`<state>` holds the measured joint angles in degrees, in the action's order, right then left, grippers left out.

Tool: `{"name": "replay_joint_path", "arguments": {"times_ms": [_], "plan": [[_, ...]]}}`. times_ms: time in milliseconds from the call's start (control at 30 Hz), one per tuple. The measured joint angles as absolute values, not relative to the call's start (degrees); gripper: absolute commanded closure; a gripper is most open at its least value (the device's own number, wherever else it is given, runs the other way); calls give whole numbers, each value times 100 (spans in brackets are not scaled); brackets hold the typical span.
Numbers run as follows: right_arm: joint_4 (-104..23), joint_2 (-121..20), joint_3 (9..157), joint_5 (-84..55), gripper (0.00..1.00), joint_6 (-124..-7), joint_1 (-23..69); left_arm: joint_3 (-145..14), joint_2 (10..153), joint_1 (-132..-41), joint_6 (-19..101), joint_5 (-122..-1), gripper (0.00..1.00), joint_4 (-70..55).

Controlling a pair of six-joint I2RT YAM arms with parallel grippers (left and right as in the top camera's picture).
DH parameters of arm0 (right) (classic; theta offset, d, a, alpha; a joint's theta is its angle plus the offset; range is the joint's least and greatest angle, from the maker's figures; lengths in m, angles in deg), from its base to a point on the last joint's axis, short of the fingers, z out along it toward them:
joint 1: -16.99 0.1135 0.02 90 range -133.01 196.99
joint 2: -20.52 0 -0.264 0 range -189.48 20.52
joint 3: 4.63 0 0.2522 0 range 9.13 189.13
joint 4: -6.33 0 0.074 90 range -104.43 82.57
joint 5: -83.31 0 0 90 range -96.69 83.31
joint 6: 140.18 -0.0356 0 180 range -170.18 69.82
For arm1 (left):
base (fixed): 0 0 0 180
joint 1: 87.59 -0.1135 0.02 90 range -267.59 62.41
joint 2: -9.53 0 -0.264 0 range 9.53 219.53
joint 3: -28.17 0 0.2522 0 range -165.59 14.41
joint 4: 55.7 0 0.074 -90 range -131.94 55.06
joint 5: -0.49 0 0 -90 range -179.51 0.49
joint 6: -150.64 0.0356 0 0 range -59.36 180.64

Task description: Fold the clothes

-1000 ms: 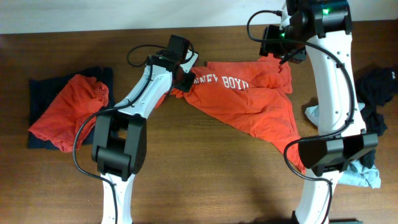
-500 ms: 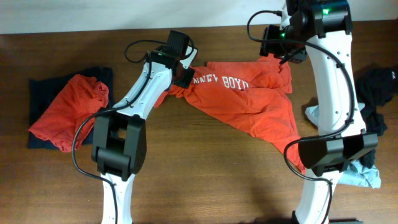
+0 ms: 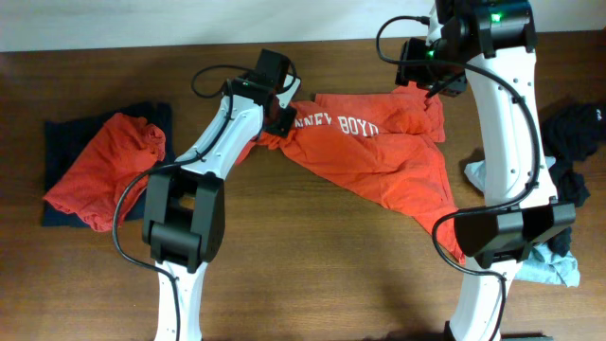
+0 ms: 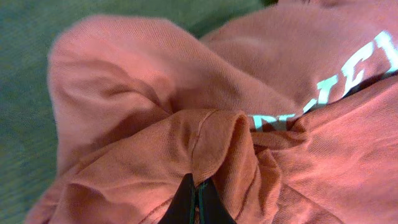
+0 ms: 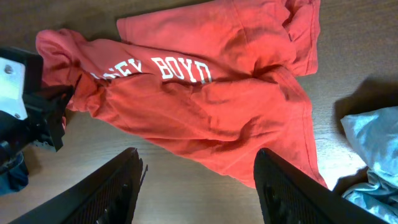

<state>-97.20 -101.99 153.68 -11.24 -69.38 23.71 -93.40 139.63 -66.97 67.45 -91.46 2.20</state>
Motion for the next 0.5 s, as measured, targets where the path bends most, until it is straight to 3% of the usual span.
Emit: {"name": "replay_joint_path", "arguments": {"times_ms": [167, 267, 500], "plan": [[-9738, -10199, 15368, -1065, 38, -6938, 2371, -9626, 13955, -6679, 6747, -9719, 100, 933], [-9751, -10199, 15368, -969, 31, -6925, 2371, -9994, 13795, -6682, 6747, -10239, 100, 1538], [-9823, -10193, 15313, -718, 30, -6918, 2366, -10844, 12484, -6863, 6750, -11085, 100, 2318]]}}
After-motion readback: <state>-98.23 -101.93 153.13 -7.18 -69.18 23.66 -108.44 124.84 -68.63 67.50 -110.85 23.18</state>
